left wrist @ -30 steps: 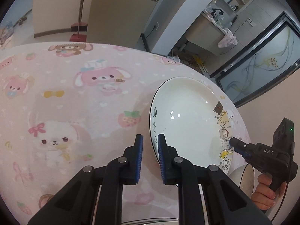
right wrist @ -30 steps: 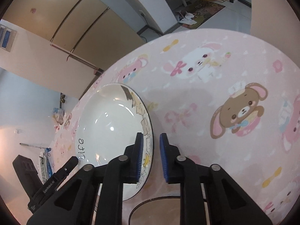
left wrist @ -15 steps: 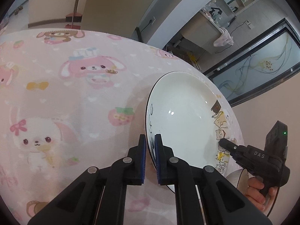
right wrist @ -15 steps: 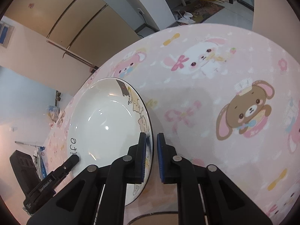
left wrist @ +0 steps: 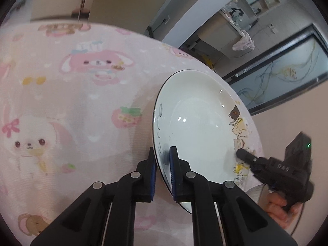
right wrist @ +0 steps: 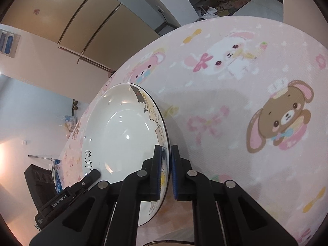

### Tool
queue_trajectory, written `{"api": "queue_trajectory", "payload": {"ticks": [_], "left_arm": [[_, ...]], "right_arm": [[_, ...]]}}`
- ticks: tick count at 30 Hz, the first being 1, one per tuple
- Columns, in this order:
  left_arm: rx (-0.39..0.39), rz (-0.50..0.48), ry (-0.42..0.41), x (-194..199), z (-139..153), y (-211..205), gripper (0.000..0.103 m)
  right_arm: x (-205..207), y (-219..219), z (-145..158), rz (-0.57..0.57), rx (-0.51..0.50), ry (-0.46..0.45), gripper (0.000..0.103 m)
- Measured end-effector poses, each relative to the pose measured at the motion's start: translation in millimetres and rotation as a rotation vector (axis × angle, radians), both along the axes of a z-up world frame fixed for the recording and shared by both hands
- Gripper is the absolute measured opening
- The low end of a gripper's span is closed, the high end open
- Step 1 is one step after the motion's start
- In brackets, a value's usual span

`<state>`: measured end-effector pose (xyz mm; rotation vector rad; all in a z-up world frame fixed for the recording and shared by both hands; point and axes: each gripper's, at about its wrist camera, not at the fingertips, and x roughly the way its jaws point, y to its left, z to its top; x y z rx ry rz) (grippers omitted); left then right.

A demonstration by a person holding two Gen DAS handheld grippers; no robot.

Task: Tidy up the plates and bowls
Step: 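Lift the cartoon-rim 'Life' plate with both grippers and carry it over the plate stack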

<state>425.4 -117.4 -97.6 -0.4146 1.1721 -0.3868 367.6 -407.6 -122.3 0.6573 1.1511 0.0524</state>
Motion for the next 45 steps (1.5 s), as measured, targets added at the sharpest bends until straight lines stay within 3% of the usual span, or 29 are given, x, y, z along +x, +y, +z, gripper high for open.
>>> {"api": "queue_trajectory", "payload": {"ticks": [2, 5, 11, 19, 22, 27, 36, 45], "left_arm": [[0.038, 0.003, -0.011, -1.4, 2.6, -3.3, 0.013], [0.032, 0.004, -0.022, -2.9, 8.1, -1.6, 0.014], [0.053, 0.038, -0.054, -10.4, 22.6, 12.1, 0.014], [0.017, 0.055, -0.148, -22.9, 53.6, 22.6, 0.014], [0.008, 0.065, -0.149, -26.5, 60.5, 27.3, 0.014], [0.026, 0.071, -0.2, -40.0, 82.5, 30.3, 0.014], [-0.017, 0.129, -0.251, -70.4, 135.8, 55.5, 0.014], [0.002, 0.181, -0.358, -137.9, 194.2, 95.0, 0.014]], "right_arm": [[0.2, -0.8, 0.3, 0.026, 0.011, 0.0, 0.008], [-1.3, -3.0, 4.5, 0.032, 0.041, -0.023, 0.007], [-2.4, 13.1, 18.6, 0.067, 0.009, -0.056, 0.008], [-6.8, 27.6, 40.8, 0.073, 0.006, -0.107, 0.008], [-8.1, 30.6, 48.1, 0.077, 0.002, -0.12, 0.008], [-10.6, 36.6, 62.8, 0.077, -0.008, -0.155, 0.008], [-33.3, 55.4, 110.8, 0.082, 0.0, -0.264, 0.008], [-89.1, 115.1, 176.6, 0.175, -0.109, -0.374, 0.01]]}}
